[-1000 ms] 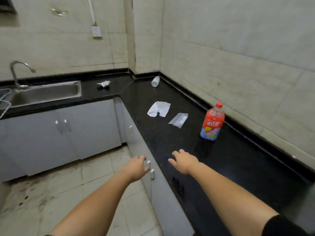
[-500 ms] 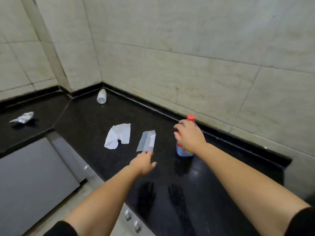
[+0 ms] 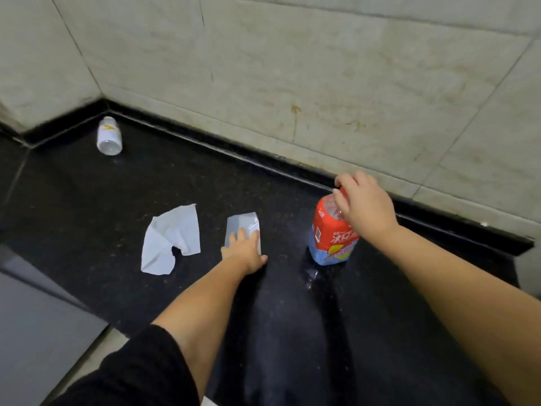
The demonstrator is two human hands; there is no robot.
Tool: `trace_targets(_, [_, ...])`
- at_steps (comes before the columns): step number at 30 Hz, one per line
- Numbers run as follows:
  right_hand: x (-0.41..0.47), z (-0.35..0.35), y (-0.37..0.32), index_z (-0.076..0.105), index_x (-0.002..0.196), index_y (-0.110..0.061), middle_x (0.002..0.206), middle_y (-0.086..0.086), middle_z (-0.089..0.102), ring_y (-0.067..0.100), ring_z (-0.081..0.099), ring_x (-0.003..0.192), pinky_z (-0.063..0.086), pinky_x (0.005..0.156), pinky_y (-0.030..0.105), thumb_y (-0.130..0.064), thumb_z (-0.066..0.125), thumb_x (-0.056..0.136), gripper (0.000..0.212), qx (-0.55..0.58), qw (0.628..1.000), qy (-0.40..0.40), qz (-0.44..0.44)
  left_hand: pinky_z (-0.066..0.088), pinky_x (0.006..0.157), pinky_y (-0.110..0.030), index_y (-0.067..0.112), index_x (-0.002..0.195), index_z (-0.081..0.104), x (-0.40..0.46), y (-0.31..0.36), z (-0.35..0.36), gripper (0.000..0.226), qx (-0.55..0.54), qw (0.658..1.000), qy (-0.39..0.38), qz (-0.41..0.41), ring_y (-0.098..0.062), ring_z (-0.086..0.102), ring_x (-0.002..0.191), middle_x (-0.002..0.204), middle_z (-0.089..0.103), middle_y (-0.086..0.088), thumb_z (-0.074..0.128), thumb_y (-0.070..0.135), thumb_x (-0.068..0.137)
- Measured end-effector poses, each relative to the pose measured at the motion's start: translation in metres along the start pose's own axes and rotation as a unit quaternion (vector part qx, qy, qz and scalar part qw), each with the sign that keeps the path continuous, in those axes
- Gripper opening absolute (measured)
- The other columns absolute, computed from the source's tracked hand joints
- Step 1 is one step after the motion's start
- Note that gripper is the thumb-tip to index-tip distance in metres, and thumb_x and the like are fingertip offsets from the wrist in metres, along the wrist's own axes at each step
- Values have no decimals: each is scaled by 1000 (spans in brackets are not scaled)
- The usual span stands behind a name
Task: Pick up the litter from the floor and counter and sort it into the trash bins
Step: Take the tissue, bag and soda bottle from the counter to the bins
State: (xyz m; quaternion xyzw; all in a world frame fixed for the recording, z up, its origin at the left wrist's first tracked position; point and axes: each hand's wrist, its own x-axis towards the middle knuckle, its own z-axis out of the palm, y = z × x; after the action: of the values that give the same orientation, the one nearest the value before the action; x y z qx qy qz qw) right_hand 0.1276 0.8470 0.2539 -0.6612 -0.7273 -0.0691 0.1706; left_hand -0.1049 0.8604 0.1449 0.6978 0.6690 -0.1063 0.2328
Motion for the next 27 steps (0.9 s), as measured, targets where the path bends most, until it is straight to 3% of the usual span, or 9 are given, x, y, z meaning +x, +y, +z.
trace_targets(6, [2,8,-4,62,100,-7,88,19,59,39,58,82,50,68,41,-32,37,84,38,20,998,53,10,37,103,-48,25,141,32,16,-6,8,51,15,997,73,20,-33,34,129,140,36,-10,45,12,93])
trace_targets(9, [4,11,-6,62,102,-8,88,19,58,38,56,85,50,73,42,-31,37,85,38,29,997,61,32,40,101,-44,22,138,43,18,-17,3,46,-43,995,81,38,-33,39,125,137,40,-11,40,8,94])
trace_targets(12, [17,12,-13,60,107,-7,93,21,58,40,55,91,49,76,45,-24,48,89,27,9,998,39,40,45,94,-40,18,113,64,13,-28,-9,32,-114,988,98,46,-33,54,115,124,55,-11,46,6,89])
trace_targets(15, [39,18,-40,61,109,-8,92,21,59,41,55,90,50,73,47,-18,54,88,25,-27,1000,12,-9,50,84,-39,12,93,67,-1,-47,-37,21,-167,975,148,-4,-32,64,99,103,68,-11,48,6,86])
trace_targets(18, [58,30,-82,63,103,-7,80,20,61,41,59,77,51,60,45,-16,62,80,25,-73,994,-26,-80,48,83,-39,9,108,61,-11,-79,-63,27,-222,949,215,-68,-34,62,104,99,66,-10,40,16,92])
trace_targets(20, [65,38,-110,66,99,-7,73,17,61,39,60,68,49,52,40,-12,73,69,31,-99,988,-43,-106,45,87,-38,13,128,48,-14,-107,-72,44,-259,926,237,-135,-34,60,110,113,66,-12,41,36,92])
trace_targets(24, [66,52,-148,67,97,-9,68,12,63,34,60,63,46,49,34,-11,78,58,40,-126,979,-48,-152,45,95,-43,11,151,12,-10,-161,-67,88,-251,925,152,-243,-34,55,122,135,55,-14,52,54,85])
trace_targets(25, [65,55,-153,68,96,-10,67,11,63,33,60,62,45,48,33,-12,79,57,41,-133,977,-48,-161,45,95,-43,12,151,13,-7,-169,-61,89,-261,924,126,-251,-34,55,121,135,55,-14,55,52,84])
trace_targets(27, [64,61,-158,68,95,-11,65,9,62,32,59,61,44,48,31,-12,79,56,40,-148,972,-42,-176,48,90,-40,12,141,33,-2,-178,-47,69,-289,922,94,-241,-31,59,112,127,59,-13,57,41,83])
